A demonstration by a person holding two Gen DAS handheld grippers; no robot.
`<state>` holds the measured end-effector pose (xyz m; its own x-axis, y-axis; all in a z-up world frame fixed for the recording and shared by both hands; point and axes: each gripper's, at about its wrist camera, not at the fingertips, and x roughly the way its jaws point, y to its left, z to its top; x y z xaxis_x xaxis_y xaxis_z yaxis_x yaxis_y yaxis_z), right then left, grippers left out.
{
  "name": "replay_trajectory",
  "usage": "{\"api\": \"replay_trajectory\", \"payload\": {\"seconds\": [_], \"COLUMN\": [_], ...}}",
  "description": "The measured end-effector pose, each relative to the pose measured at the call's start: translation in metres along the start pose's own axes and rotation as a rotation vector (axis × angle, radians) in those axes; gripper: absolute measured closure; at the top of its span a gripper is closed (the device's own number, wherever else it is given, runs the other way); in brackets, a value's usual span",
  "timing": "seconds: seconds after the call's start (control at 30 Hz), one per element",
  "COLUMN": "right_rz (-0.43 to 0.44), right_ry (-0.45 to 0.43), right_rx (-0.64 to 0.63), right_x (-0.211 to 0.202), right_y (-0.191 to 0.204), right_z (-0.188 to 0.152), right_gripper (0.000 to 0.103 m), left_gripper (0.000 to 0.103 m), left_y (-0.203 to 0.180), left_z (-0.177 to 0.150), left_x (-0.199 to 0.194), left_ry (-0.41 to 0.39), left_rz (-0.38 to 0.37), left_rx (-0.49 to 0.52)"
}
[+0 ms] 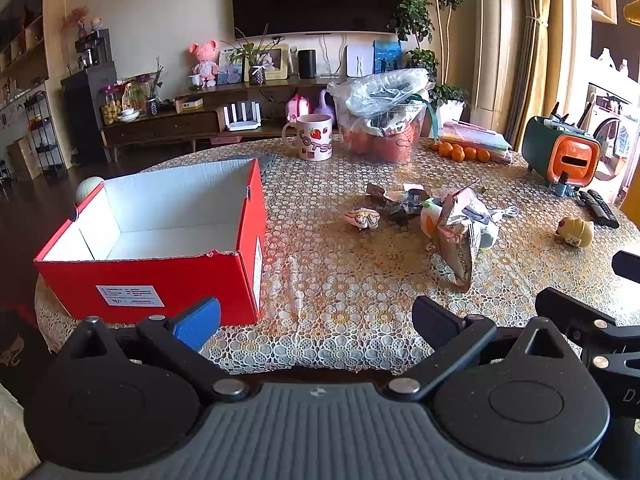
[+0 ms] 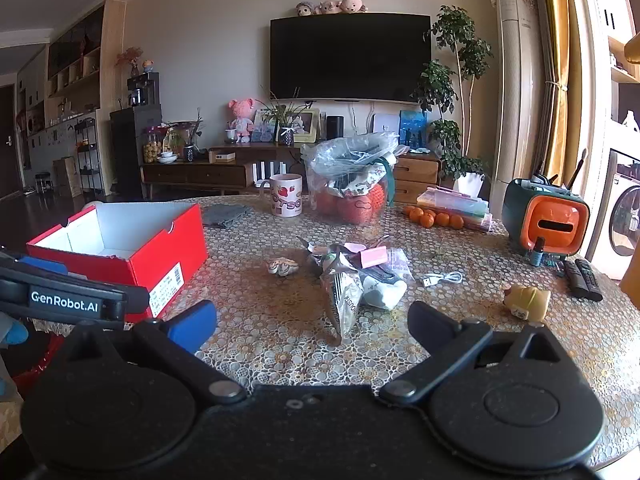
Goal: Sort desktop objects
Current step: 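Move both tools toward the items on the table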
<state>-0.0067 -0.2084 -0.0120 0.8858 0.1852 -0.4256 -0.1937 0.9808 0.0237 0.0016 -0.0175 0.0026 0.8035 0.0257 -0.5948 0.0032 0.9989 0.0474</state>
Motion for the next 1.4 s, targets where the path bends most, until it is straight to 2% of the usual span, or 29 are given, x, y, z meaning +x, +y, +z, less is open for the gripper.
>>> {"api": "replay_trajectory", "payload": {"seconds": [0.3,0.63,0.8,1.03,1.4], "right_rz": [-0.021,-0.049,-0.094,-0.202,-0.313], "right_ry": [-0.002,0.01,0.016,0.05,0.08], "right_rx": [0.03,0.065,0.039,0.01,0.045], "right_x": [0.005,0.022,0.039,0.067,0.106], "right_y": [-0.013,-0.041,-0.064,-0.11,-0.176], "right_z": [-0.001,-0.003,-0.003,-0.009,-0.014], "right_gripper": [0.001,0.002,0.003,0.003,0.004], "left_gripper": [0.0,0.0,0.0,0.0,0.0], "left_y": [-0.012,-0.05,-0.077,-0.108,-0.138], "left_z": [0.009,0.025,0.029,0.033,0.038], "left_x": [0.006,0.03,0.05,0.082,0.121], "left_ry": [-0.018,-0.045,-0.057,-0.05,-0.024], "left_rz": [0.017,-0.071,-0.112,-0.143,-0.135], "left_rx": [0.051,0.153,0.198,0.226,0.237]}}
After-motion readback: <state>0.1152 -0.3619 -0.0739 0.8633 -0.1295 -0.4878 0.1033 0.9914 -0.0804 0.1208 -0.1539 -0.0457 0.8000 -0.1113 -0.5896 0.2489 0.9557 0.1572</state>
